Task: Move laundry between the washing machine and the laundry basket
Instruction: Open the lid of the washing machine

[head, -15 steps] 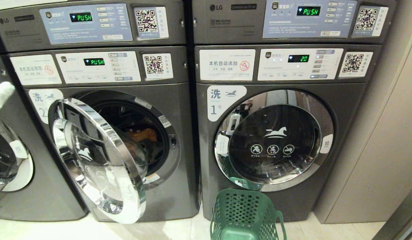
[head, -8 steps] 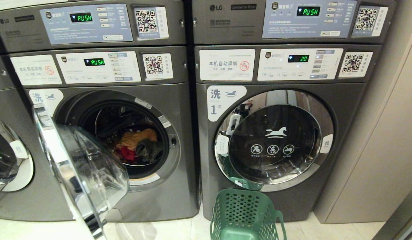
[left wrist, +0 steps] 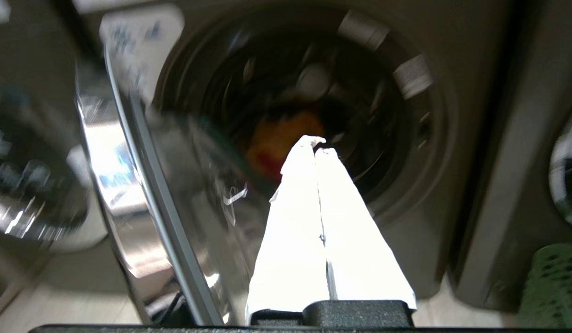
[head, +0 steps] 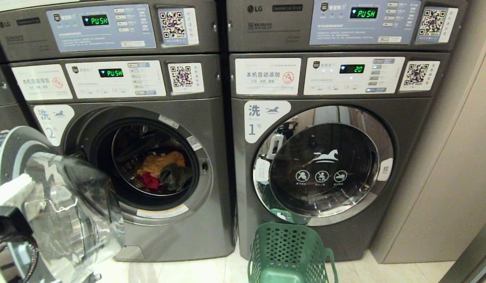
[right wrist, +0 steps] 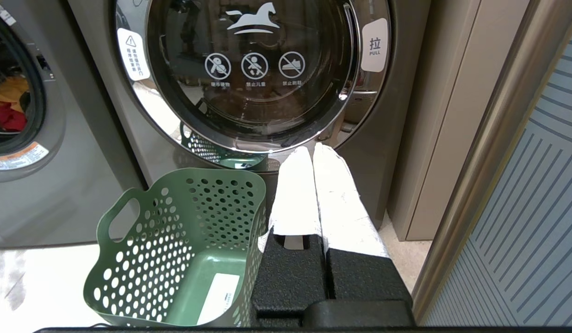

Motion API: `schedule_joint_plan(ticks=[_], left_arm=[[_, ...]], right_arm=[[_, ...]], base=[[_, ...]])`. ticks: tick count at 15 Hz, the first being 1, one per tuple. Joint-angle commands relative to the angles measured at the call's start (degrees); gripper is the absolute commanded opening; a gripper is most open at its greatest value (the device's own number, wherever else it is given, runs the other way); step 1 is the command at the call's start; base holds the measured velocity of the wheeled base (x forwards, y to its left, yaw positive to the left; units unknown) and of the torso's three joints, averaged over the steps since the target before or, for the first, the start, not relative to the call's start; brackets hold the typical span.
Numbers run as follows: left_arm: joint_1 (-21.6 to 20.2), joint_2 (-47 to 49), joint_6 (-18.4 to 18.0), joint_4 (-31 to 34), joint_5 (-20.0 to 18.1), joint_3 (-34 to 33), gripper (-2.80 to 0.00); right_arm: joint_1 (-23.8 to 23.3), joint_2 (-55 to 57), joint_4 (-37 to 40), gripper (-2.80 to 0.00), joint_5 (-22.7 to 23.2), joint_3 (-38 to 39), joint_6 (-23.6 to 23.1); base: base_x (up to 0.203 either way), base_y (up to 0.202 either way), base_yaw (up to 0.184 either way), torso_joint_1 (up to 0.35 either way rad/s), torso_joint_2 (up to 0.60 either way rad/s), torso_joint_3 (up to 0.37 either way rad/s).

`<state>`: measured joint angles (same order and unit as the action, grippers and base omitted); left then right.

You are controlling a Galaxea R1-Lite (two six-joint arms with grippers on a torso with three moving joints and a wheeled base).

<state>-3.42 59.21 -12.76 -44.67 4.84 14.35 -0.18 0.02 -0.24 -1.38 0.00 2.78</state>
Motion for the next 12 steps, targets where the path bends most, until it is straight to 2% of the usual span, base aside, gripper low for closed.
schedule_joint_plan(ticks=[1, 3, 4, 6, 8, 12], left_arm=[[0.86, 10.25, 0.30, 0.18, 5.83, 0.13, -2.80], [-1.76, 16.20, 0.88, 0.17, 10.08, 1.87, -2.80], [-4.66, 18.65, 1.30, 0.18, 12.76, 3.47, -2.80], [-12.28, 23.59, 2.36, 0.19, 14.40, 6.89, -2.80], [-19.89, 28.77, 2.87, -0.16, 14.46, 11.24, -2.80], [-31.06, 32.43, 3.02, -1.04, 10.48, 16.23, -2.80]], right_arm=[[0.01, 0.06, -0.02, -2.80, -0.03, 0.00, 0.03], [0.01, 0.04, -0.02, -2.80, -0.03, 0.00, 0.03], [0.01, 0.06, -0.02, -2.80, -0.03, 0.00, 0.03], [0.01, -0.02, -0.02, -2.80, -0.03, 0.00, 0.03], [0.01, 0.06, -0.02, -2.80, -0.03, 0.00, 0.03], [0.01, 0.06, -0.02, -2.80, -0.03, 0.00, 0.03]], base=[[0.000, 0.000, 0.000, 0.000, 0.00, 0.000], [0.000, 0.000, 0.000, 0.000, 0.00, 0.000], [0.000, 0.000, 0.000, 0.000, 0.00, 0.000], [0.000, 0.000, 0.000, 0.000, 0.00, 0.000], [0.000, 0.000, 0.000, 0.000, 0.00, 0.000], [0.000, 0.000, 0.000, 0.000, 0.00, 0.000]])
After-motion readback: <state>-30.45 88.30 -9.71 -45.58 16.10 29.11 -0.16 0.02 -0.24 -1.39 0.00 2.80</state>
